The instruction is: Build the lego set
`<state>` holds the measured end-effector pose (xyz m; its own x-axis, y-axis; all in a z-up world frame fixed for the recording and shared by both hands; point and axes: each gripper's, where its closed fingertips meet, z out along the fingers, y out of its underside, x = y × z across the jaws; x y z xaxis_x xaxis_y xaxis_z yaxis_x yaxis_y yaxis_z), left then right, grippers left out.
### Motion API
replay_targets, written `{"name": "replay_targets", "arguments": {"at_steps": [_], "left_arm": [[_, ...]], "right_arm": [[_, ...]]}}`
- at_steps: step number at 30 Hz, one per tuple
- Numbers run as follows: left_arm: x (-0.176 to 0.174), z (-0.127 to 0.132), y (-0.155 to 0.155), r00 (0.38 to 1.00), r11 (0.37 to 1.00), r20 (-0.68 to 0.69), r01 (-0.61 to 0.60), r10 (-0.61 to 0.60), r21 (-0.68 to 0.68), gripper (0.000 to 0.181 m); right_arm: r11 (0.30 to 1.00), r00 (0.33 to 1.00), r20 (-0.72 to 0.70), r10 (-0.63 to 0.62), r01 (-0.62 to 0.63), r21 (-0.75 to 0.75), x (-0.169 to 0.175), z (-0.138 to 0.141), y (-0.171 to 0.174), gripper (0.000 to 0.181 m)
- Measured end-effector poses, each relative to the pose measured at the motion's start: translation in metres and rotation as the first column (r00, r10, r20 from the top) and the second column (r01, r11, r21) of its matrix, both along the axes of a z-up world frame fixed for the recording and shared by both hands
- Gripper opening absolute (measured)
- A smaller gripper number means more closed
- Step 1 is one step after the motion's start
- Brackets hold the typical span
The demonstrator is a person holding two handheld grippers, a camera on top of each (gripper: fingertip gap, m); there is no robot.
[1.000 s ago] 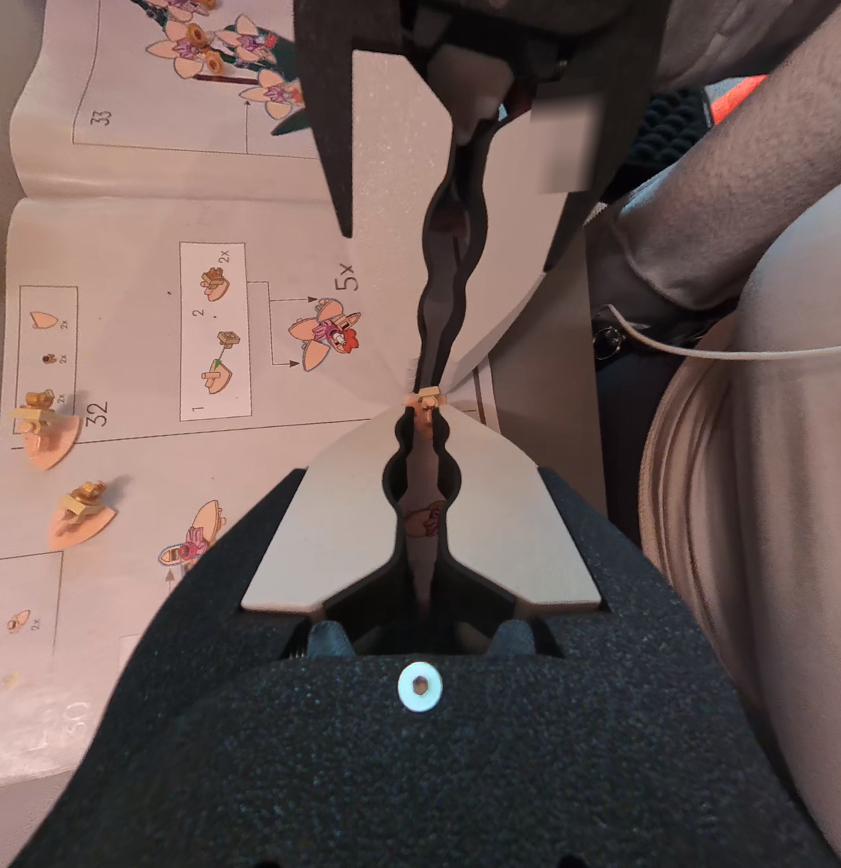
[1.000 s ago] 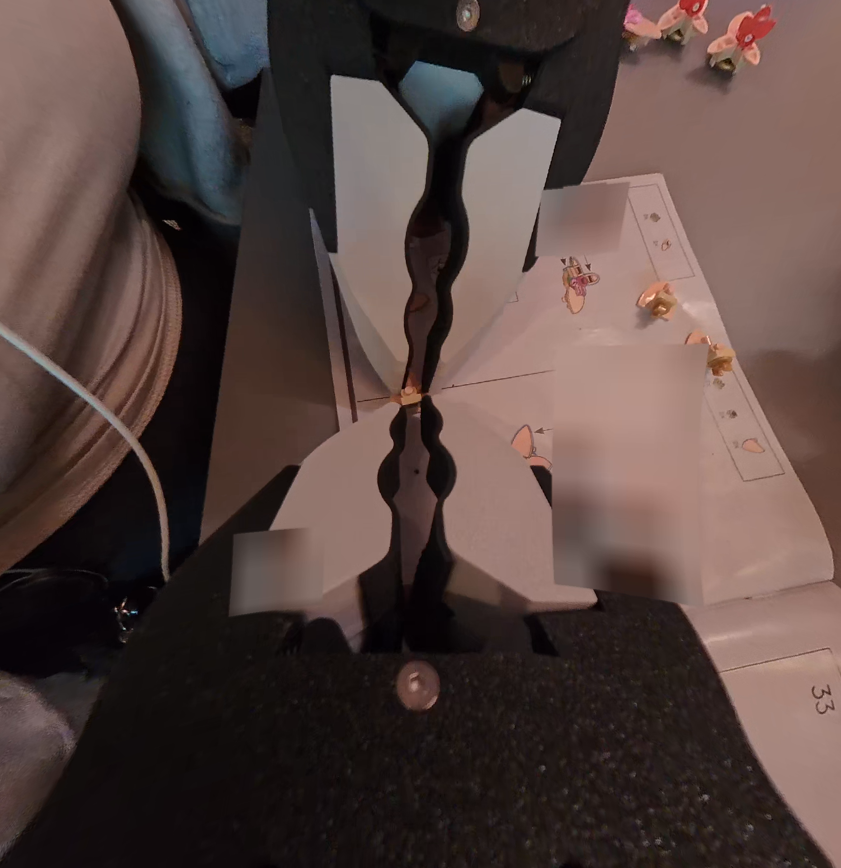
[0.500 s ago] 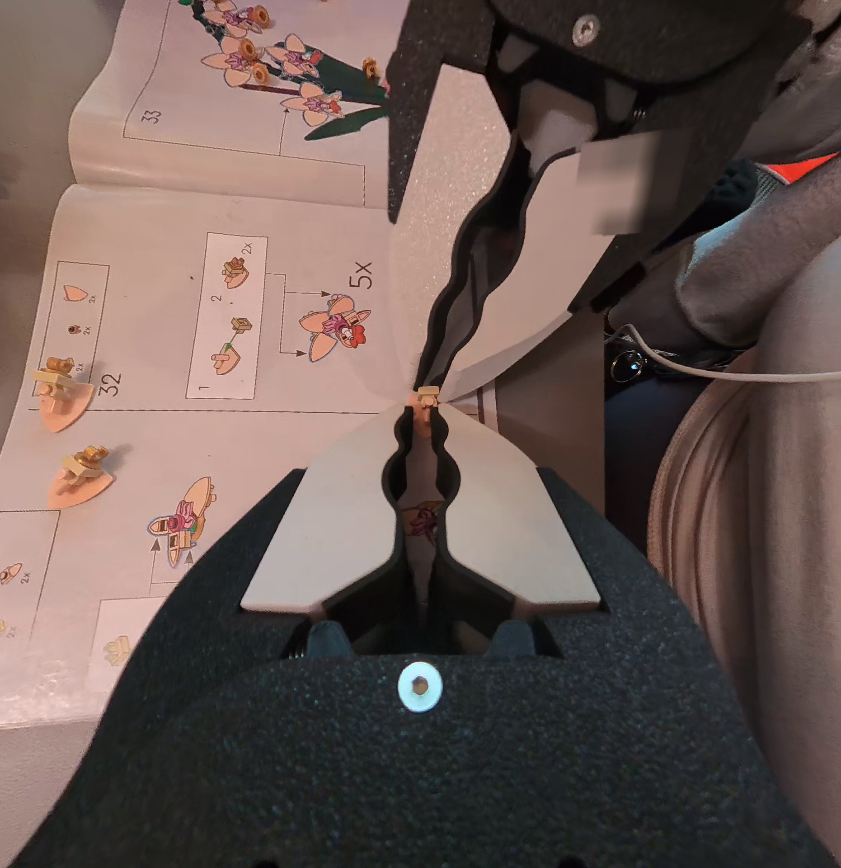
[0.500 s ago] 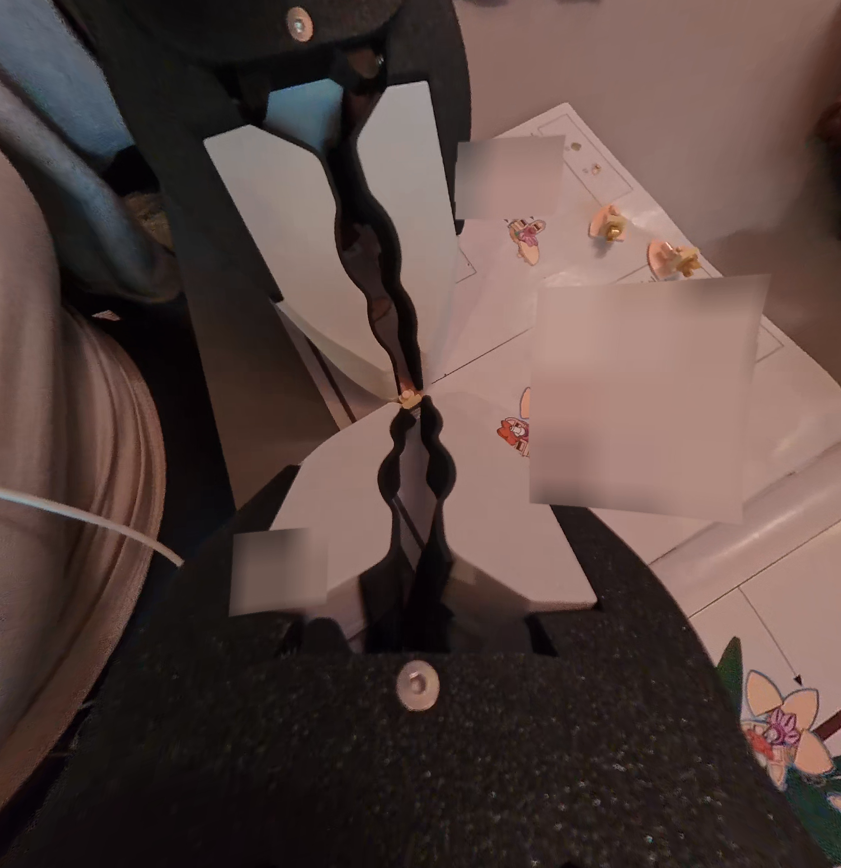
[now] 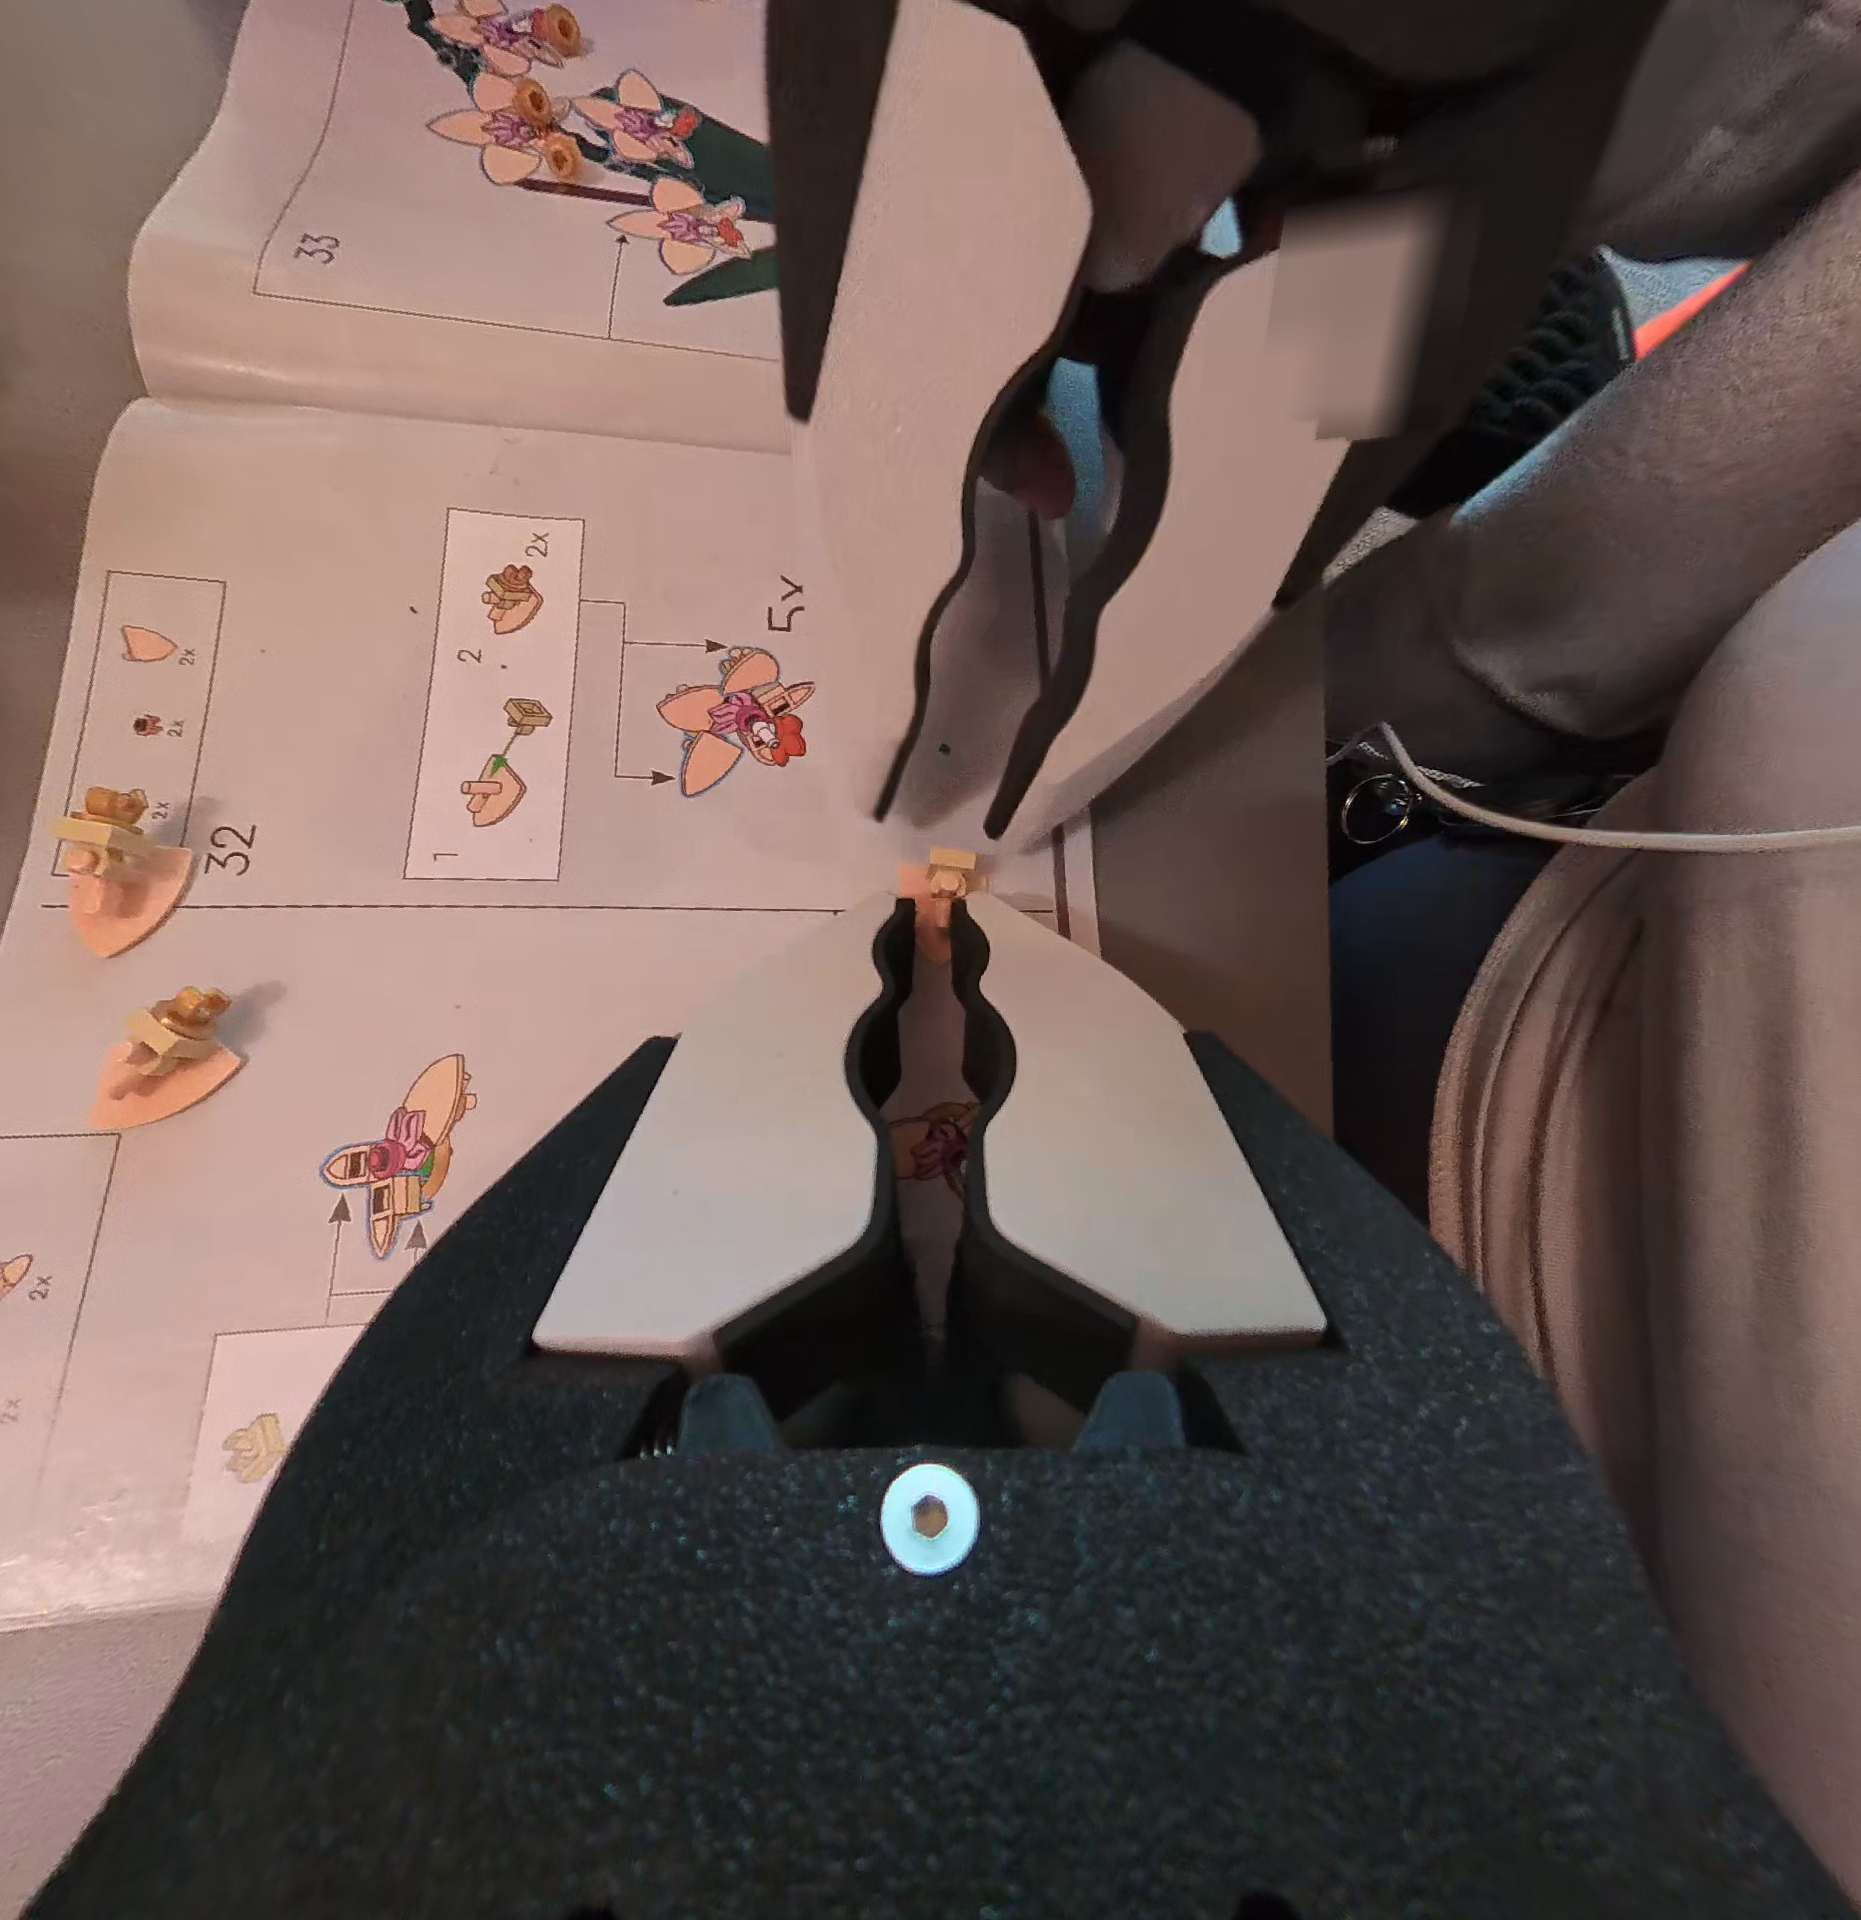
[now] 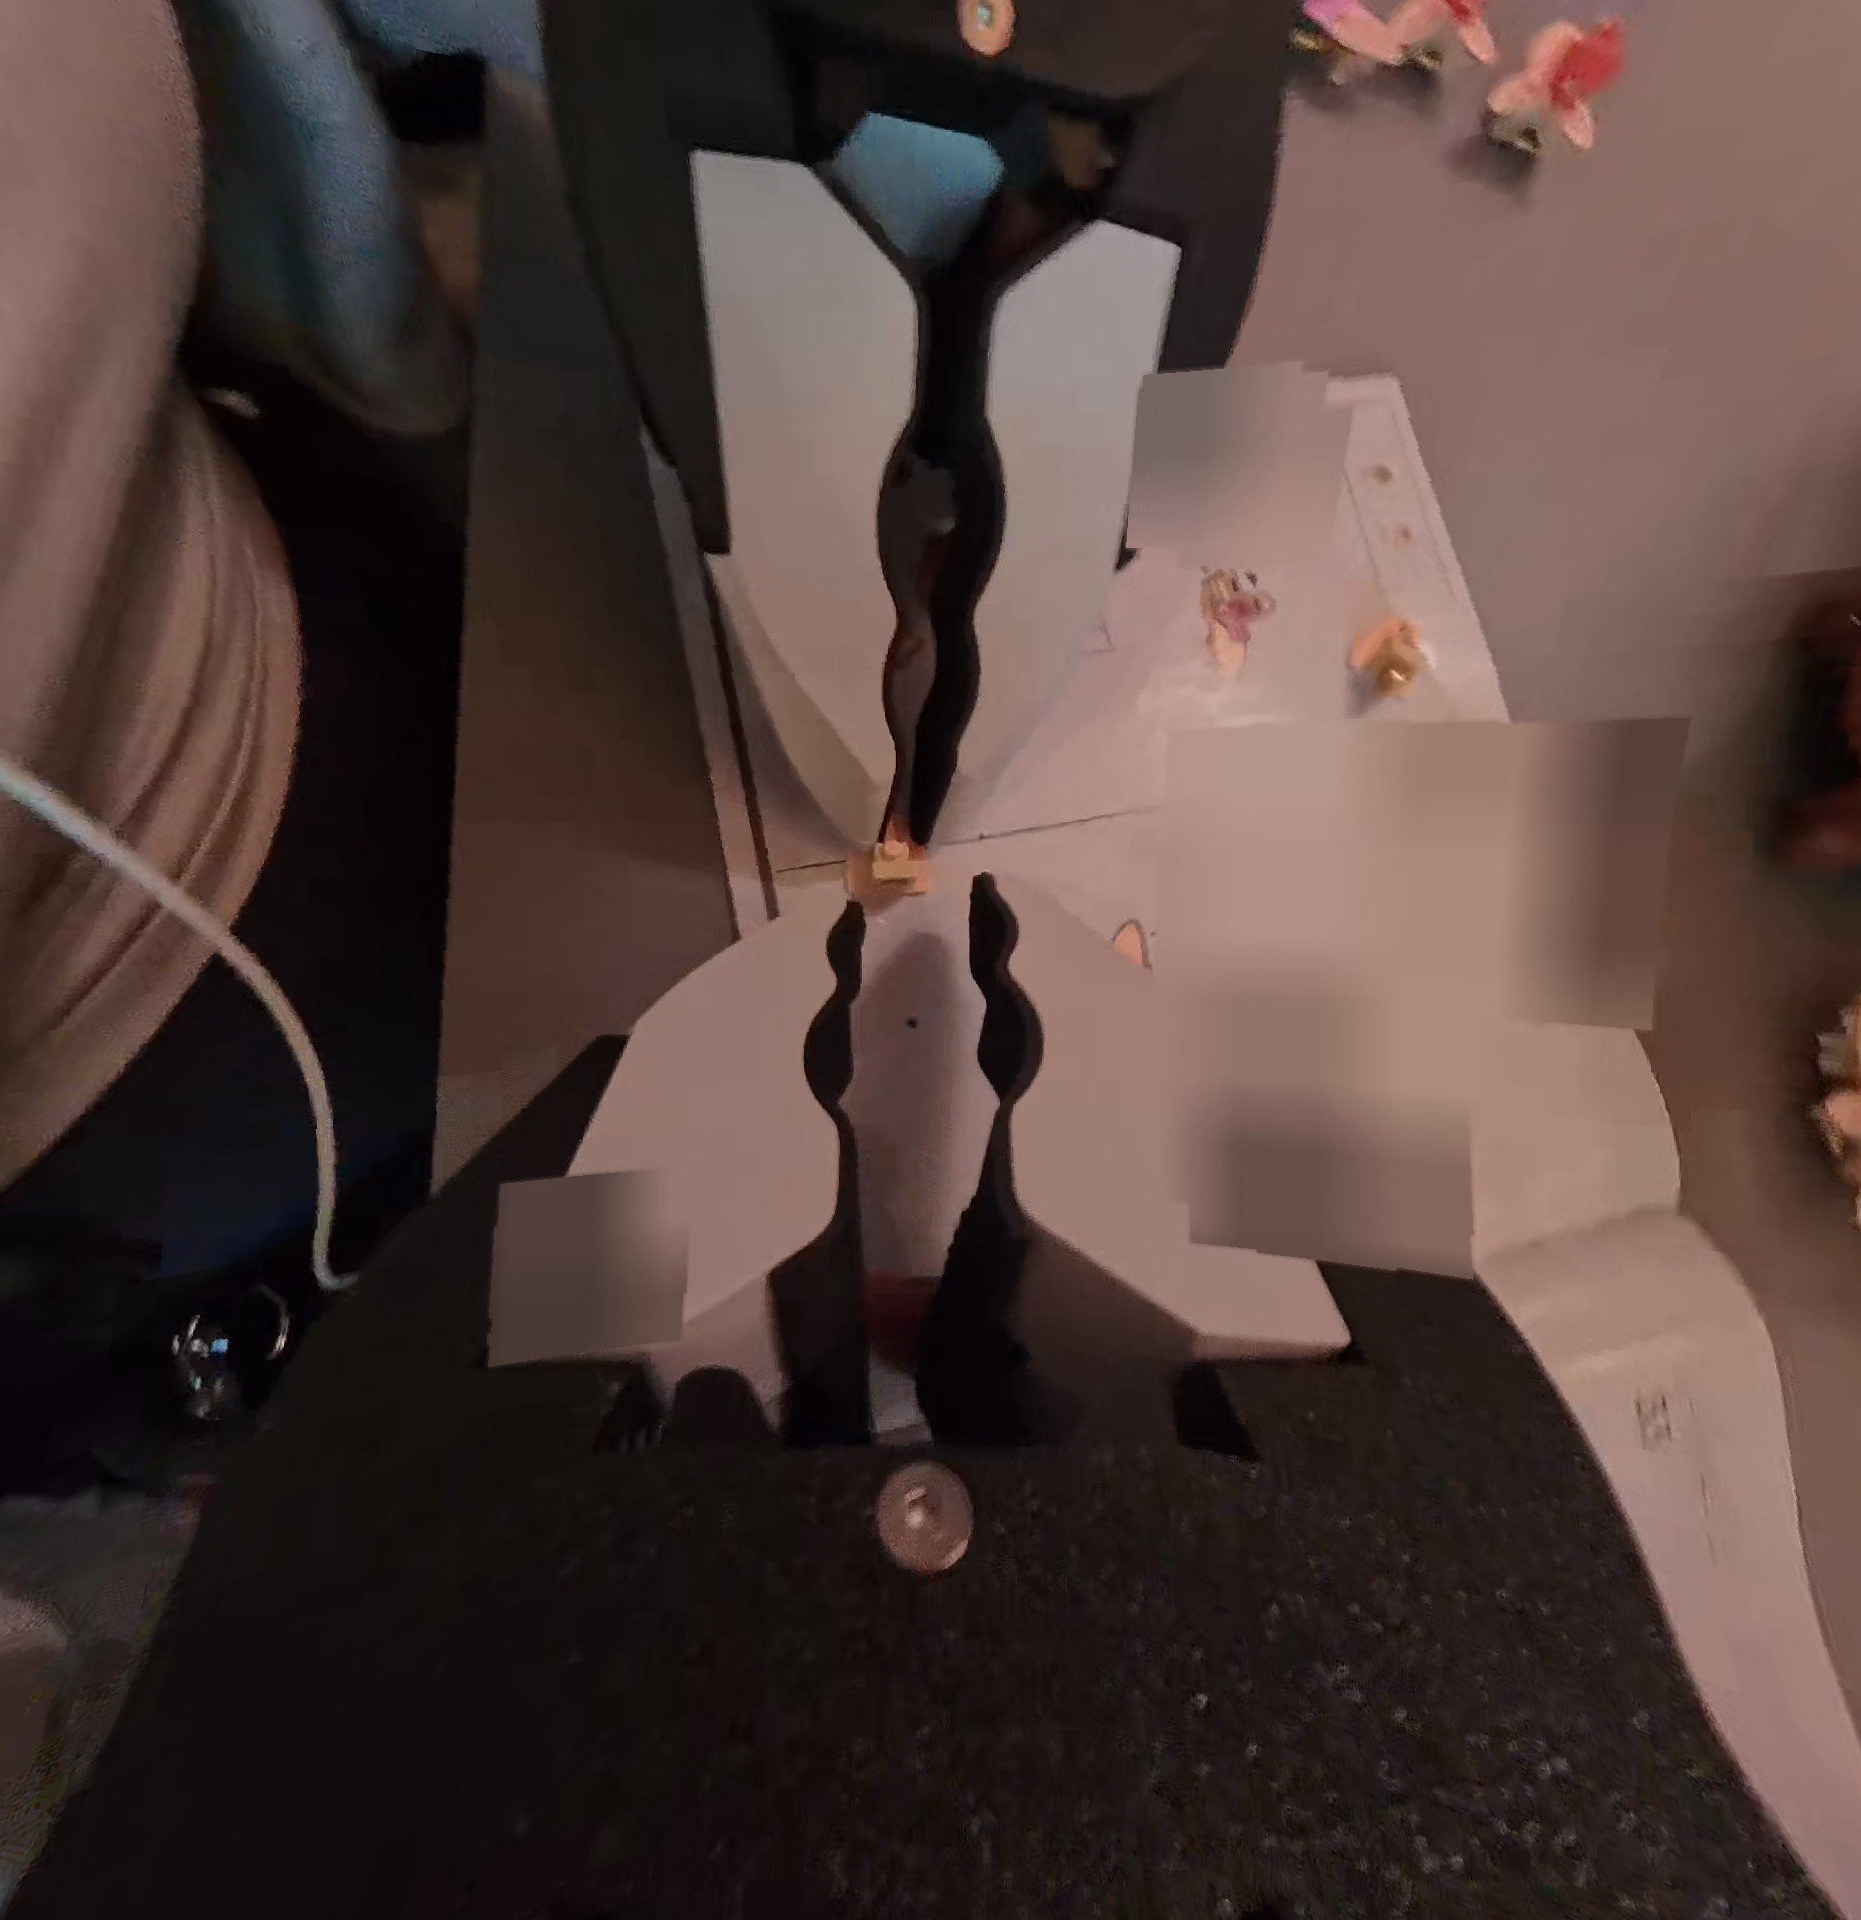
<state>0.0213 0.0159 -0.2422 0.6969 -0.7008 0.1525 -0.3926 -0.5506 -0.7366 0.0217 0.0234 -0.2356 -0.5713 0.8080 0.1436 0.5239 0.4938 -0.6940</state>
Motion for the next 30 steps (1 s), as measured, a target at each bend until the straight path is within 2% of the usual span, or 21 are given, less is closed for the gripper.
{"name": "replay_targets", "arguments": {"at_steps": [3,7,13,16,18,19,21,22,23,24,25,27,30], "left_arm": [[0.0,0.0,0.0,1.0,1.0,-0.005,0.0,0.0,0.006,0.007],[0.0,0.0,0.0,1.0,1.0,0.002,-0.001,0.001,-0.001,0.007],[0.0,0.0,0.0,1.0,1.0,0.007,-0.001,0.001,-0.006,0.007],[0.0,0.0,0.0,1.0,1.0,0.005,-0.001,0.001,-0.004,0.007],[0.0,0.0,0.0,1.0,1.0,0.001,0.0,0.0,0.001,0.007],[0.0,0.0,0.0,1.0,1.0,0.0,0.0,0.0,0.002,0.007],[0.0,0.0,0.0,1.0,1.0,0.003,0.002,-0.002,0.0,0.007],[0.0,0.0,0.0,1.0,1.0,0.005,0.003,-0.003,-0.003,0.007],[0.0,0.0,0.0,1.0,1.0,0.007,0.003,-0.003,-0.004,0.006],[0.0,0.0,0.0,1.0,1.0,0.008,0.003,-0.003,-0.006,0.006],[0.0,0.0,0.0,1.0,1.0,0.009,0.003,-0.003,-0.006,0.006],[0.0,0.0,0.0,1.0,1.0,0.011,0.003,-0.003,-0.008,0.006],[0.0,0.0,0.0,1.0,1.0,0.009,0.003,-0.003,-0.007,0.006]], "right_arm": [[0.991,0.992,0.066,0.107,-0.102,-0.083,0.002,-0.001,-0.009,0.016],[0.991,0.993,0.072,0.098,-0.091,-0.097,0.0,-0.003,-0.005,0.008],[0.994,1.0,0.003,0.002,-0.002,-0.105,-0.001,0.004,-0.002,0.008],[0.986,0.983,-0.097,-0.158,0.151,-0.077,0.011,0.028,0.029,0.01],[0.935,0.924,-0.15,-0.351,0.354,-0.007,0.035,0.039,0.075,0.013],[0.879,0.869,-0.159,-0.468,0.477,0.022,0.052,0.042,0.102,0.014],[0.692,0.695,-0.137,-0.706,0.718,0.076,0.094,0.04,0.154,0.015],[0.593,0.602,-0.106,-0.791,0.798,0.106,0.114,0.034,0.172,0.017],[0.522,0.532,-0.074,-0.843,0.844,0.121,0.128,0.027,0.182,0.017],[0.49,0.496,-0.057,-0.866,0.866,0.097,0.132,0.022,0.184,0.017],[0.493,0.494,-0.048,-0.868,0.869,0.042,0.126,0.02,0.182,0.016],[0.557,0.556,-0.027,-0.831,0.829,-0.046,0.103,0.017,0.168,0.014],[0.634,0.634,-0.009,-0.773,0.773,-0.014,0.078,0.012,0.162,0.012]]}}
